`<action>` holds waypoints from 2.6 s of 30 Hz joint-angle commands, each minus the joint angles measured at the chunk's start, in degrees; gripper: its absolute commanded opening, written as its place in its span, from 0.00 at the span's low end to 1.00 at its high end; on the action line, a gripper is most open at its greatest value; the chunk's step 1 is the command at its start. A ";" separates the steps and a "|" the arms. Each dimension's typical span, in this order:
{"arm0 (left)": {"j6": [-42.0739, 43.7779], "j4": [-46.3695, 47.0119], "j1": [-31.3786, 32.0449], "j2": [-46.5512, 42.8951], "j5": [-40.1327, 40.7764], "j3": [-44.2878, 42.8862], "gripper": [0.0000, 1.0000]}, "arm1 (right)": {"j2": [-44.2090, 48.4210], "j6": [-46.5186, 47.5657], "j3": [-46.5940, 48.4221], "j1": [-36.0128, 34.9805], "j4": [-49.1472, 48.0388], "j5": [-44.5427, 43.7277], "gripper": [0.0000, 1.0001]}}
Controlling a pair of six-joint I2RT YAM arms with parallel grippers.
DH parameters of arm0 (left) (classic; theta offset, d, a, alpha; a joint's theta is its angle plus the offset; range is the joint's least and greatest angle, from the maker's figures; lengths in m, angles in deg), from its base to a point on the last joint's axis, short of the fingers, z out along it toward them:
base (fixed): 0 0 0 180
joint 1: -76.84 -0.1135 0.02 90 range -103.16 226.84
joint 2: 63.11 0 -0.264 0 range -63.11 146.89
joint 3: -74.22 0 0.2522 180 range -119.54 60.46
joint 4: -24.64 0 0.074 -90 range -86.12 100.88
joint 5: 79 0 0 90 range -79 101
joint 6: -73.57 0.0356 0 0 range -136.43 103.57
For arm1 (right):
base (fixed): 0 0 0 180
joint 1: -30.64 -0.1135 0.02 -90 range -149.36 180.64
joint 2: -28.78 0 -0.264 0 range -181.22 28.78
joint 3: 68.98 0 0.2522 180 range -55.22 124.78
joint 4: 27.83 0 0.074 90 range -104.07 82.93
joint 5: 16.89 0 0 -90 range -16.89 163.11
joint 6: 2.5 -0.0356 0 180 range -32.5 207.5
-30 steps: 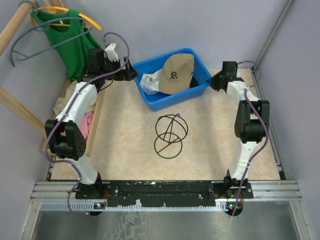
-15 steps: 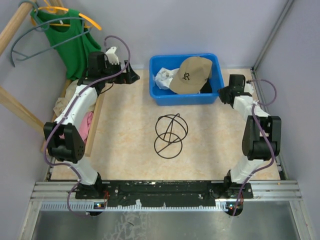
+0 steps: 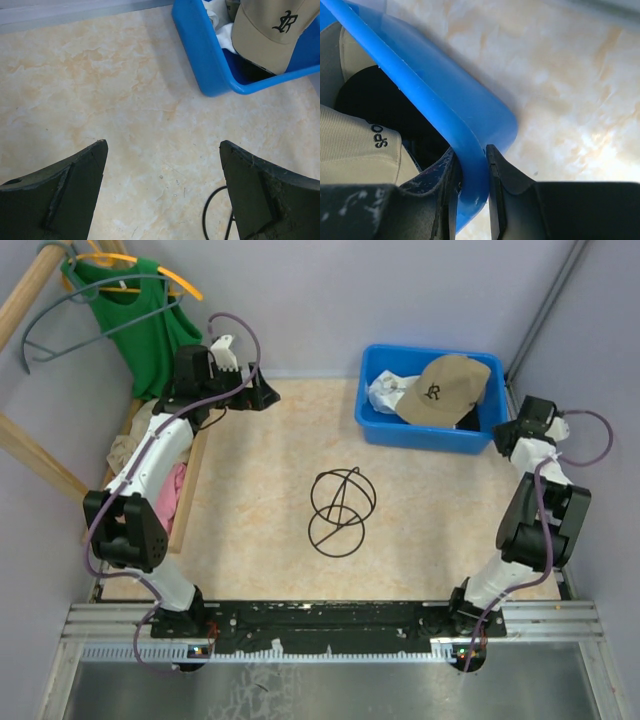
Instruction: Stack the hats
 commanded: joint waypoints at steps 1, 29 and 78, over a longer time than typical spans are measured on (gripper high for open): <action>-0.06 1.26 0.35 -2.68 -0.87 0.96 0.98 | -2.92 6.86 5.80 3.50 -5.27 1.86 0.08; -1.71 8.35 0.44 -7.89 -2.88 6.87 0.99 | -10.67 21.91 24.04 4.65 -7.62 25.59 0.71; 2.10 6.95 0.58 -3.49 -4.20 1.32 0.99 | -37.24 23.85 48.16 -8.05 -14.85 27.00 0.65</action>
